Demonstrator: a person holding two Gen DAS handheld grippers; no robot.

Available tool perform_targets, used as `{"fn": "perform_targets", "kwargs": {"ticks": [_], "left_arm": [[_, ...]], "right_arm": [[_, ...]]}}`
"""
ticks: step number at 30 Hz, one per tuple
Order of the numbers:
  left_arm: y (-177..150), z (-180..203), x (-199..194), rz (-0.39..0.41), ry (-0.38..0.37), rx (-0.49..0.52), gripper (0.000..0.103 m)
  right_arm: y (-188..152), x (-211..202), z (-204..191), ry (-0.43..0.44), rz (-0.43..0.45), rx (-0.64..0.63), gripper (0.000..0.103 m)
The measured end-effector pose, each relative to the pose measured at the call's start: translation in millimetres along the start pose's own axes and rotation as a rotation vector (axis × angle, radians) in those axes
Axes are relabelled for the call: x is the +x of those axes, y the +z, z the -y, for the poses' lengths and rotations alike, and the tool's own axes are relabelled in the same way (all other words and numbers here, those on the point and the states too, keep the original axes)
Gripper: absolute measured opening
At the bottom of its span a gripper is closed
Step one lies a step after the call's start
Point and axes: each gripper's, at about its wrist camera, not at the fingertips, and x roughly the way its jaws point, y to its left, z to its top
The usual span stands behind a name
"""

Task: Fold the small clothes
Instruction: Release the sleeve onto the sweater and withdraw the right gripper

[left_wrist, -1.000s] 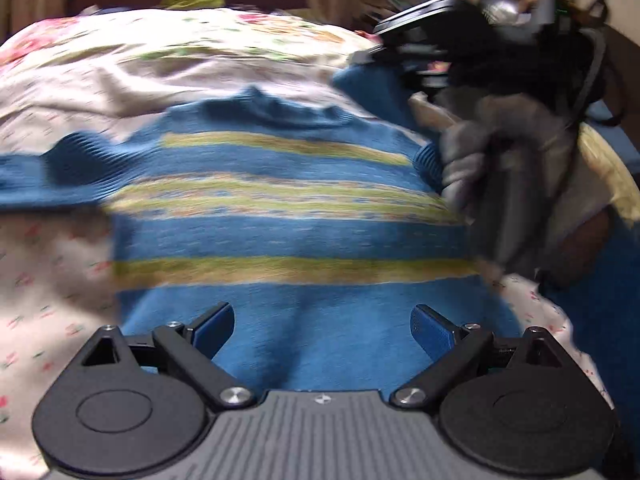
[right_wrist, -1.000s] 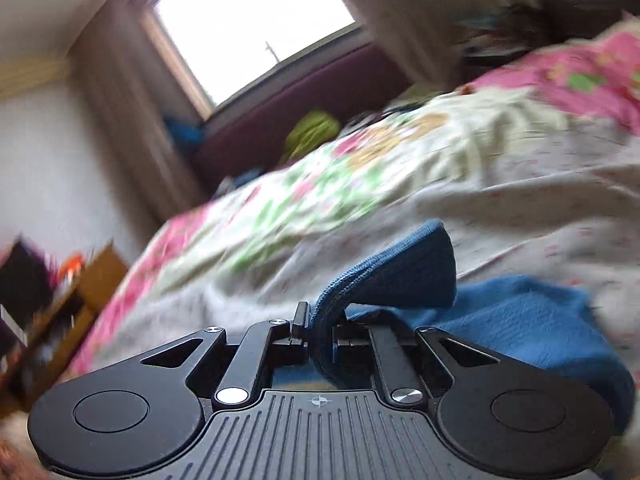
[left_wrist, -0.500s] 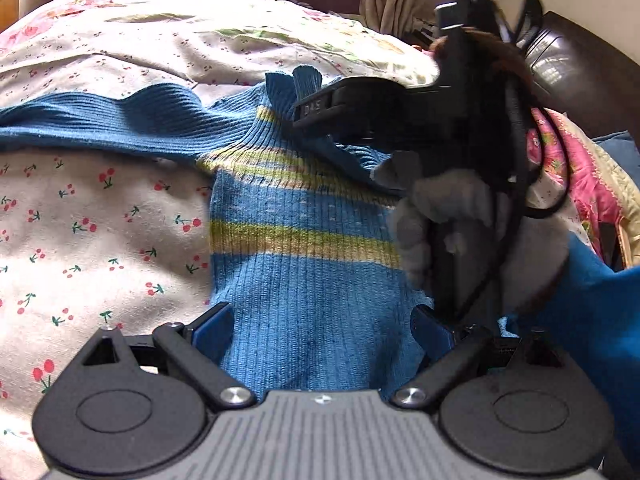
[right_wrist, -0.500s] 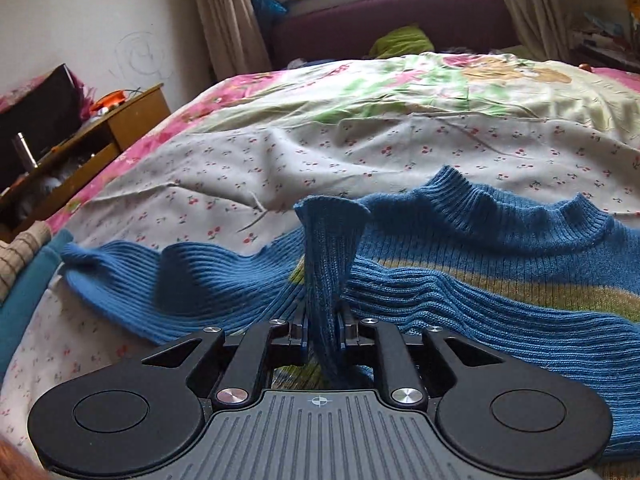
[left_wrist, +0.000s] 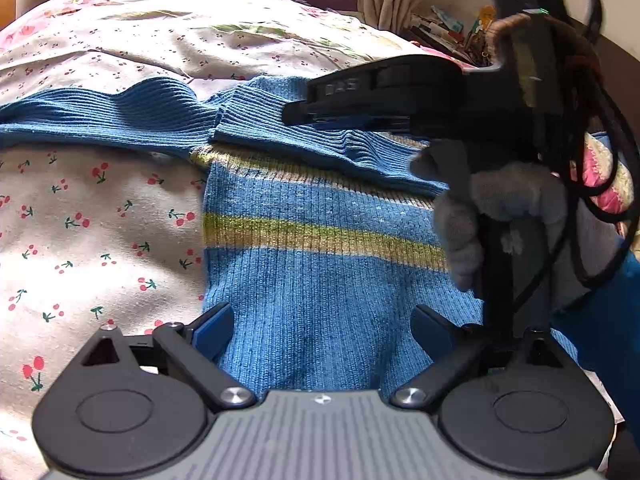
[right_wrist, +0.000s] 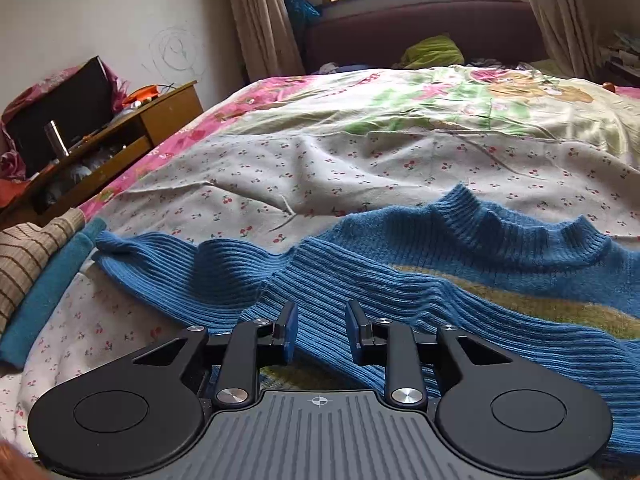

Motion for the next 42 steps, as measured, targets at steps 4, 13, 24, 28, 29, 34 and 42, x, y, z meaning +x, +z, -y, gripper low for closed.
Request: {"fn": "perform_targets", "kwargs": {"ticks": [4,13,24,28,29,34,42], "left_arm": [[0.2,-1.8,0.2,0.002,-0.001,-0.009,0.103],[-4.8,11.8,9.1,-0.009,0.046,0.060,0.103],[40.7,44.2,24.0,0.002,0.019,0.146,0.103],[66.5,57.5,41.5,0.043,0.041,0.208,0.103],[71.9,58.3,46.0,0.050,0.041,0.211,0.103],[90.9,53.3,72.6,0.090,0.095,0.198,0.103],[88.8,36.3,89.7,0.066,0.189,0.199,0.103]], "right_arm": [[-5.9,-21.3,25.9,-0.123,0.025,0.066,0.027],[-34.6,-92.0,139.3,-0.366,0.144,0.409,0.027],[-51.4,-86.6,194.1,-0.473,0.089,0.464,0.025],[-45.6,-90.0,196.0,-0.475,0.094,0.442,0.025],[-43.6,-91.7,195.2,-0.477,0.099,0.431,0.026],[-32.5,-88.4,201.5,-0.506,0.111,0.428,0.026],[-23.2,-87.9,195.7,-0.535,0.087,0.386,0.027]]}}
